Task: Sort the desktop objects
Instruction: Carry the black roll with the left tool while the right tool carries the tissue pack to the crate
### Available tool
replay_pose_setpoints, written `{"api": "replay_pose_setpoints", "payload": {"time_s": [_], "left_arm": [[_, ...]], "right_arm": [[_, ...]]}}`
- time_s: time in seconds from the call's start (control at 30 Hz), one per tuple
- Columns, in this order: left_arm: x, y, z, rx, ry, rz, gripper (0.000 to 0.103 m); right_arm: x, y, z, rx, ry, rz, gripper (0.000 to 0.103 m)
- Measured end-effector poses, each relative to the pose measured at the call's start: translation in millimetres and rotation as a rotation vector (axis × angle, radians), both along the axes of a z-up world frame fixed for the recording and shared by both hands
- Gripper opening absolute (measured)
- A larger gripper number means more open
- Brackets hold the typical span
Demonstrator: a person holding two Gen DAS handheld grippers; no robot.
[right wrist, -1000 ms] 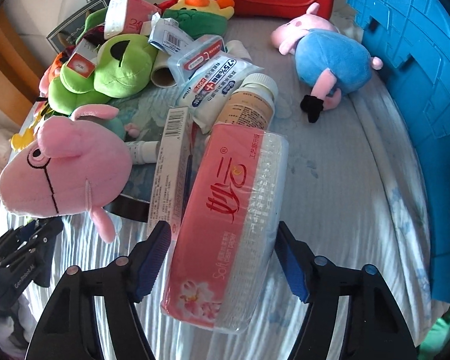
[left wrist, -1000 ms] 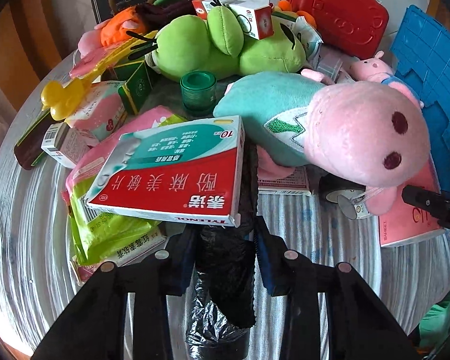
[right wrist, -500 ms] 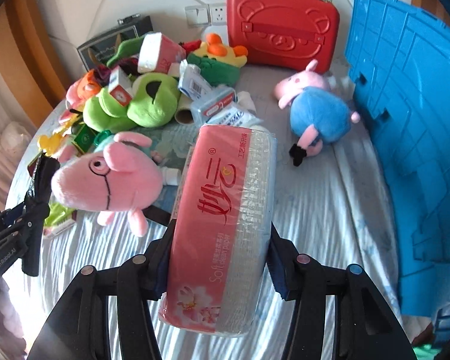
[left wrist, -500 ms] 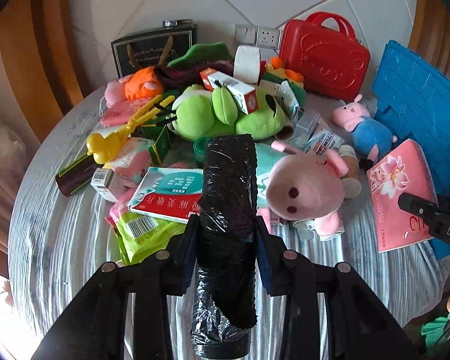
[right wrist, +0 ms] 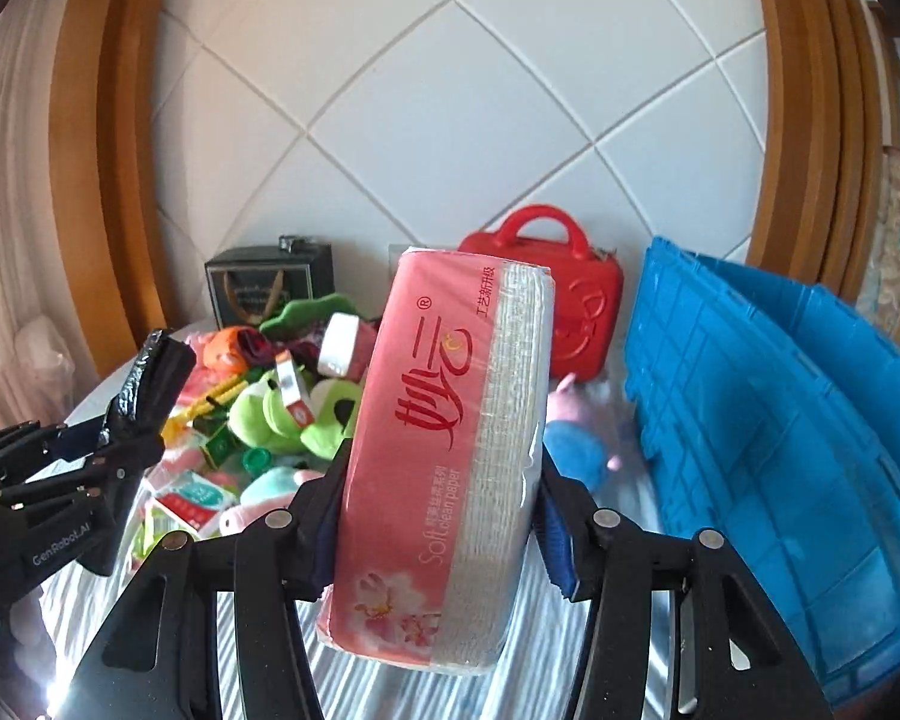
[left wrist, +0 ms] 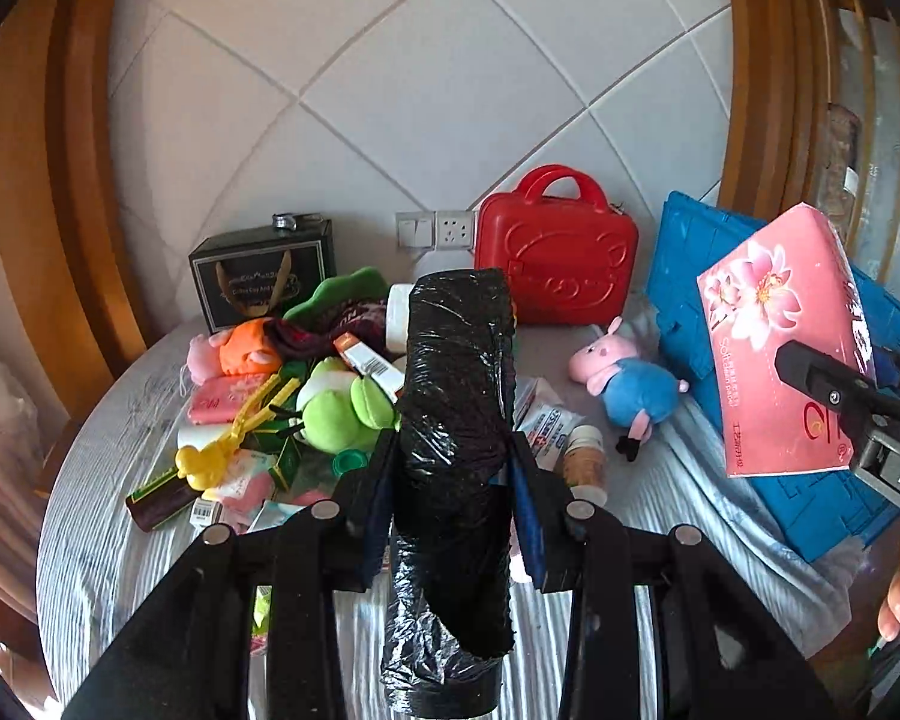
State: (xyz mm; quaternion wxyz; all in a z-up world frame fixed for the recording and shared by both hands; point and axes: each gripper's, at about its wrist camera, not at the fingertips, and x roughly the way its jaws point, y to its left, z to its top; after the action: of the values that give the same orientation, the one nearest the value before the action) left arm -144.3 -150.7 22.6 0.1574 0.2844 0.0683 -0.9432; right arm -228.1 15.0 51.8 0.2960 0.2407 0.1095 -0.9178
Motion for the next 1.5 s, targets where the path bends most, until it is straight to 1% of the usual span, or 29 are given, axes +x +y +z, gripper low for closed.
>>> {"api": "replay_pose_setpoints", "payload": {"time_s": [0.13, 0.23, 0.33, 0.4, 0.5, 0.73, 0.9, 1.1, 1.27, 1.37, 1.5], "left_arm": [[-0.3, 15.7, 16.4, -0.033, 0.052, -0.055, 0.034], [-1.9, 27.8, 22.2, -0.064, 0.075, -0.091, 0.034], [-2.6, 39.3, 24.3, -0.064, 0.098, -0.132, 0.034], [-3.7, 47.4, 23.0, -0.058, 0.103, -0.16, 0.034], [-8.3, 60.4, 21.0, -0.061, 0.09, -0.185, 0.034], [-25.2, 101.9, 29.2, -0.09, 0.107, -0.199, 0.034], [-54.7, 162.3, 44.9, -0.108, 0.148, -0.225, 0.034], [-97.5, 257.3, 73.5, -0.146, 0.199, -0.274, 0.034], [-133.2, 332.6, 92.0, -0.128, 0.218, -0.33, 0.034], [-153.7, 369.7, 96.9, -0.104, 0.198, -0.353, 0.034], [-178.7, 405.8, 93.8, -0.07, 0.135, -0.376, 0.034]], "right_arm": [[14.4, 13.1, 19.1, -0.032, 0.061, -0.041, 0.052], [23.8, 24.6, 28.2, -0.046, 0.097, -0.088, 0.052], [34.6, 33.8, 33.5, -0.038, 0.134, -0.131, 0.052], [40.2, 40.0, 35.0, -0.032, 0.149, -0.163, 0.052], [44.3, 51.0, 35.6, -0.031, 0.155, -0.195, 0.052], [34.4, 89.1, 46.8, -0.06, 0.205, -0.238, 0.052], [8.8, 141.3, 56.8, -0.067, 0.243, -0.266, 0.052], [-34.6, 228.1, 70.9, -0.097, 0.284, -0.326, 0.052], [-68.7, 296.7, 74.6, -0.103, 0.291, -0.372, 0.052], [-88.5, 329.7, 74.7, -0.09, 0.288, -0.384, 0.052], [-112.3, 361.7, 68.9, -0.064, 0.272, -0.39, 0.052]]}}
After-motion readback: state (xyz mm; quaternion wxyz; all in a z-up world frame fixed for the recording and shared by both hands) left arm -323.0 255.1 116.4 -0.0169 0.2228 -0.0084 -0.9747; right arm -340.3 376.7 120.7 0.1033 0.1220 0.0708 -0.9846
